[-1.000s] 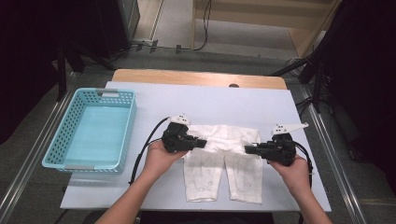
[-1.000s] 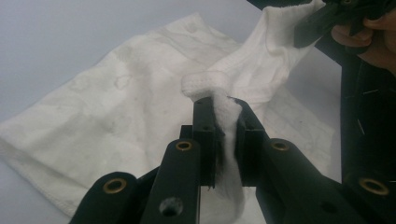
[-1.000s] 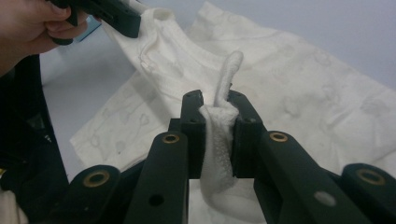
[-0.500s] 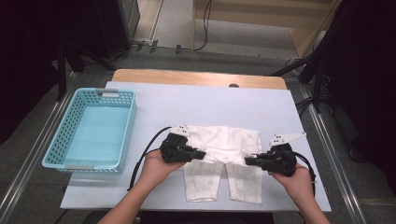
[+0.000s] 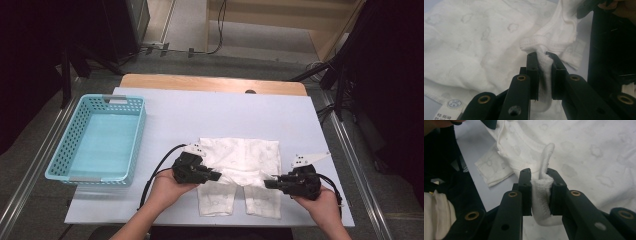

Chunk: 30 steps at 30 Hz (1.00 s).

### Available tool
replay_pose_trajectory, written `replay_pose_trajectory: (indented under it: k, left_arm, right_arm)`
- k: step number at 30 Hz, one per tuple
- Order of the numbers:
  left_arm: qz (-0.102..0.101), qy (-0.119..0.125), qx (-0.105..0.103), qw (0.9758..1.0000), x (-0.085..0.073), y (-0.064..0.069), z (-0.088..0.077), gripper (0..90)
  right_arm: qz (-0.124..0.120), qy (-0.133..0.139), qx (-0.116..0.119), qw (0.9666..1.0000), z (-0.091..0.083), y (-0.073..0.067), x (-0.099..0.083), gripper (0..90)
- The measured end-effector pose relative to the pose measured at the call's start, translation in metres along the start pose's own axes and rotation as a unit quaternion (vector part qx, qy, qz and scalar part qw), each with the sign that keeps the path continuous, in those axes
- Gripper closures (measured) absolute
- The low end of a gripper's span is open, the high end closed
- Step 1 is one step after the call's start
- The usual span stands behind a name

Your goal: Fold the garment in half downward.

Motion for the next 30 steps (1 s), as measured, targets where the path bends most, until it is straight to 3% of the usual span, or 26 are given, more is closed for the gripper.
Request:
replay_pose_trajectory:
  k: [5, 11, 15, 19, 30]
  left_arm:
    - [-0.012, 0.005, -0.013, 0.9998, -0.007, 0.003, -0.001, 79.1]
    - [-0.006, -0.002, -0.017, 0.9998, -0.014, 0.012, -0.003, 76.7]
    - [-0.01, 0.012, -0.027, 0.9995, -0.015, 0.015, -0.009, 62.2]
    - [-0.012, 0.03, -0.02, 0.9993, -0.013, 0.013, -0.015, 55.5]
    - [-0.027, 0.04, 0.016, 0.9987, -0.014, 0.0, -0.02, 45.5]
  right_arm:
    - [-0.006, -0.007, 0.005, 0.9999, -0.002, -0.006, -0.008, 73.6]
    - [-0.015, -0.004, 0.007, 0.9999, -0.008, -0.014, -0.015, 72.2]
    - [-0.01, 0.023, 0.006, 0.9997, -0.017, -0.017, -0.017, 59.9]
    - [-0.008, 0.037, -0.002, 0.9993, -0.02, -0.011, -0.018, 53.8]
    - [0.0, 0.039, -0.025, 0.9989, -0.011, 0.003, -0.016, 42.1]
Point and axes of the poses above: each handheld gripper's, and its own axes: z roughly forward along the jaws, x roughly out of its top, y roughly to its right, the point moved 5 cm from there along z, roughly forward along the jaws, and after that the axes turned 15 degrees about -x, right-handed, at the moved point
